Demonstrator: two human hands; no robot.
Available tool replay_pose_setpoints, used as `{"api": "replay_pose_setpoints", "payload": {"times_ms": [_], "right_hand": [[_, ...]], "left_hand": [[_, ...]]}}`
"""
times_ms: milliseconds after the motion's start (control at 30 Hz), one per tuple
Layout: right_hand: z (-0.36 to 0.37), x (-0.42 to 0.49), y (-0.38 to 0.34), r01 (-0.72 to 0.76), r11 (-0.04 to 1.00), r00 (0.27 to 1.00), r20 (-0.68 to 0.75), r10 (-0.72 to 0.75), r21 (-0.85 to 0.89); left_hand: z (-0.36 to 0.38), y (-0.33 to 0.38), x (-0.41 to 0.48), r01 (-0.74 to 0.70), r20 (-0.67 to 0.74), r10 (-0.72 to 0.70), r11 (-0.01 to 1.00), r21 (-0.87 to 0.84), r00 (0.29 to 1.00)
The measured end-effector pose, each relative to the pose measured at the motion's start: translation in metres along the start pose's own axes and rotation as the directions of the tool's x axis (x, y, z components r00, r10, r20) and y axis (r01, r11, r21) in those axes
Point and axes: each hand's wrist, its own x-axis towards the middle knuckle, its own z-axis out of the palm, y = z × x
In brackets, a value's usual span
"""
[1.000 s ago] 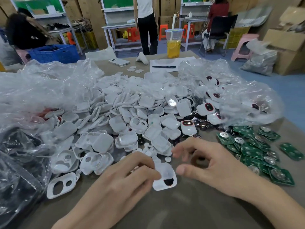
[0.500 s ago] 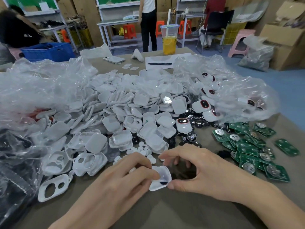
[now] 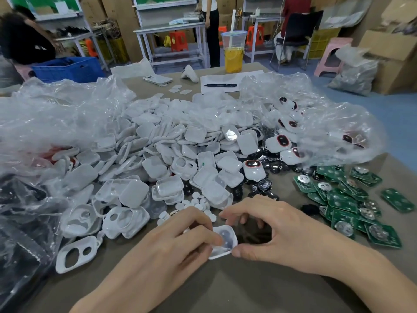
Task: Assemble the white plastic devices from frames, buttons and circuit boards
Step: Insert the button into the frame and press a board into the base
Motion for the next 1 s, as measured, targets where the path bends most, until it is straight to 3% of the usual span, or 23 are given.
{"api": "replay_pose_setpoints", "payload": {"times_ms": [767,1000], "right_hand": [[0.004,0.002,-0.002,0.125,0.987,0.991,-0.027,-0.128,-0.098],[0.005,0.000,-0.003,0.084,0.993,0.995,-0.044,-0.088,-0.082]], "left_hand": [[-0.007,0.002,-0.001,0.001,0.149,-0.008,0.999,0.049,0.989],[-0.018,0.002,-0.008,0.065,-0.026,-0.064,0.998,0.019,0.998]]}}
